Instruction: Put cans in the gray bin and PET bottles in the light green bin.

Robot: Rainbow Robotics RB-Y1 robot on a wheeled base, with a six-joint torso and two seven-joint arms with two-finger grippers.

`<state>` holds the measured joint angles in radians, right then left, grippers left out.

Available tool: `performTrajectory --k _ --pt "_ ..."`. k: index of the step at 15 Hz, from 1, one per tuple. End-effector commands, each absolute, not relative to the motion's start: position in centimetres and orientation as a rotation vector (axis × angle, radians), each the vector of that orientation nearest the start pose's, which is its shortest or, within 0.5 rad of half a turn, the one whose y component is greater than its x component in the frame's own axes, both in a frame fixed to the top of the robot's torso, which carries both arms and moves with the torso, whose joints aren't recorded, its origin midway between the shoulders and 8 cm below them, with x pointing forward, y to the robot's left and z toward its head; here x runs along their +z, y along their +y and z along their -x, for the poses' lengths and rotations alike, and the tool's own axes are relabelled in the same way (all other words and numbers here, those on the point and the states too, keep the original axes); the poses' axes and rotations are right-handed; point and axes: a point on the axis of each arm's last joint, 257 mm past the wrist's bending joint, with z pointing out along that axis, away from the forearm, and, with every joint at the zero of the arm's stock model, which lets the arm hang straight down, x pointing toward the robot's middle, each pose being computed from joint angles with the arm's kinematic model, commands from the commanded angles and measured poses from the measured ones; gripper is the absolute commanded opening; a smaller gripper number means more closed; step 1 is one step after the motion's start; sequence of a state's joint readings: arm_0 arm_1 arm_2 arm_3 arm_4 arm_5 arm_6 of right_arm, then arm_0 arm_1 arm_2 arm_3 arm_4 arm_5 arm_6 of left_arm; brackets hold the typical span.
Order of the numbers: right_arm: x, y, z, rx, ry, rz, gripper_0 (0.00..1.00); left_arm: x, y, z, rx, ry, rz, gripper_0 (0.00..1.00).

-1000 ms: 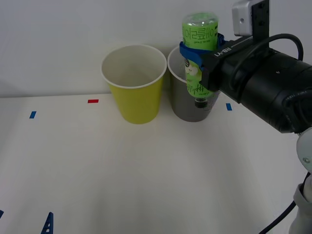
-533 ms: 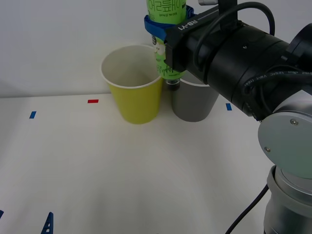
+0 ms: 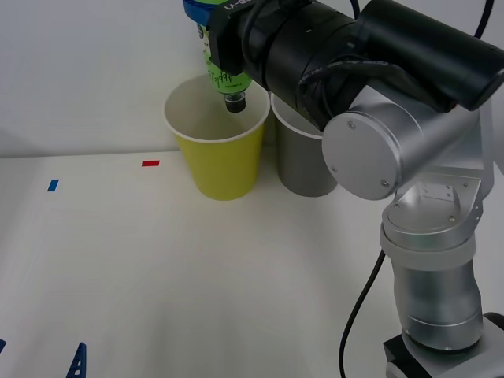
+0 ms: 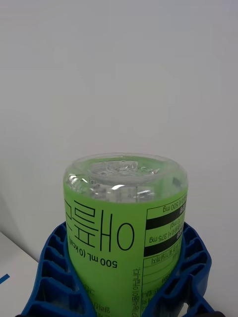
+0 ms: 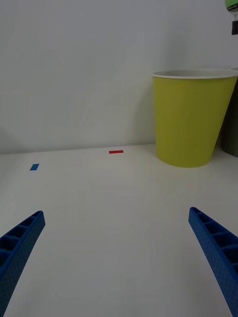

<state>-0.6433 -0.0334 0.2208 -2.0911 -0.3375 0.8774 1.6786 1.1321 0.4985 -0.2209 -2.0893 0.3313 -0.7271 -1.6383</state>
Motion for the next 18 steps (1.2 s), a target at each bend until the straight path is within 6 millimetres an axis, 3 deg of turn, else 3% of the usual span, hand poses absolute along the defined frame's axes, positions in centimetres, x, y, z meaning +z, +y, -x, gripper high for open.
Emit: performTrajectory --k 1,5,9,18 --pt "12.7 7.5 -51.5 0.44 1.255 0.568 0.0 -21.4 29.3 -20.3 -0.005 1.521 -0.024 1.0" --pt "12.9 9.0 -53.5 0.448 1.238 0.551 0.0 -21.4 29.3 -20.3 -0.005 1.521 -0.024 1.0" --pt "11.2 10.3 -55.5 0.446 1.231 0.555 0.0 -21.4 29.3 -20.3 -0.005 1.521 -0.024 1.0" --pt "10.3 9.5 -57.3 0.389 1.216 0.543 0.0 -21.4 29.3 -20.3 -0.005 1.521 -0.024 1.0"
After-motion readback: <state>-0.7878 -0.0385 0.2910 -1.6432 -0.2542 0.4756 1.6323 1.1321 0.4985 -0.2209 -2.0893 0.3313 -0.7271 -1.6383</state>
